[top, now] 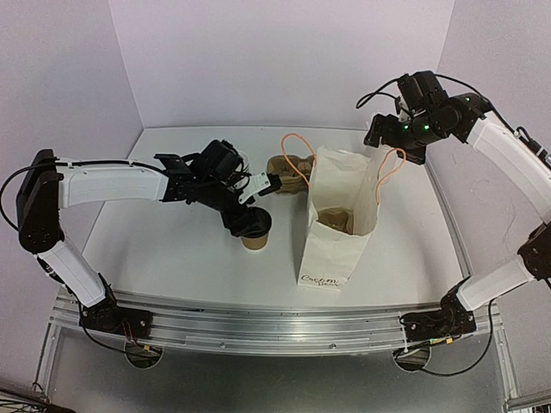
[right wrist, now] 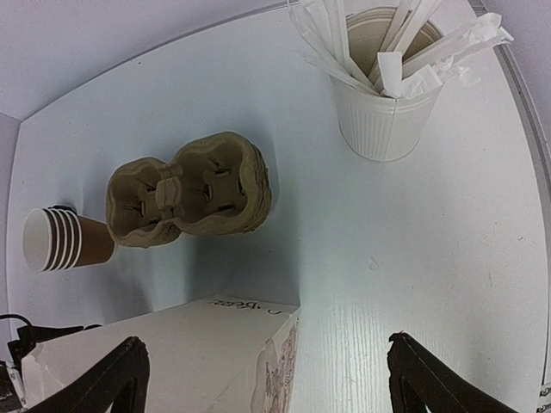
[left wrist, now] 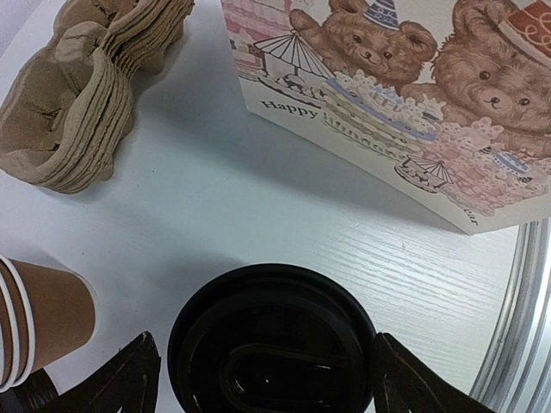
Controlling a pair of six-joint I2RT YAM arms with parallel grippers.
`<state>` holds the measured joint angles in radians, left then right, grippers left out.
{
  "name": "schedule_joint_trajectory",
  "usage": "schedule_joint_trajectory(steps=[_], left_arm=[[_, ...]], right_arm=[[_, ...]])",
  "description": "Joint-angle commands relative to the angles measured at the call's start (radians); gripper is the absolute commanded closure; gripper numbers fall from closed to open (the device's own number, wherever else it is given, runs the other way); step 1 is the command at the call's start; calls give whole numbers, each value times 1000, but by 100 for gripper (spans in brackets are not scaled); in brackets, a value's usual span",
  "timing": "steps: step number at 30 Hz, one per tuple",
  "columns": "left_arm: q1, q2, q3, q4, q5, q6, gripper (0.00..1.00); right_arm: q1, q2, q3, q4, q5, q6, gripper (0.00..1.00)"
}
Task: Pack the takeout coffee
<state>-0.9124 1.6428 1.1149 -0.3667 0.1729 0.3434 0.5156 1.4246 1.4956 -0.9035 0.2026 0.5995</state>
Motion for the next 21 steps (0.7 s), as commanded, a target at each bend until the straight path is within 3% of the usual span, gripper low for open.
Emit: schedule_joint_trajectory(steps=[1, 15, 21], left_arm=[[7, -60, -4, -17, 23, 11, 17], [7, -28, 3, -44, 119, -45, 15], [7, -17, 4, -49, 118, -29, 23]], right_arm=[[-3, -2, -5, 2, -13, -1, 8], [-3, -1, -3, 3, -18, -7, 8], [-2, 5, -3, 3, -20, -7, 8]])
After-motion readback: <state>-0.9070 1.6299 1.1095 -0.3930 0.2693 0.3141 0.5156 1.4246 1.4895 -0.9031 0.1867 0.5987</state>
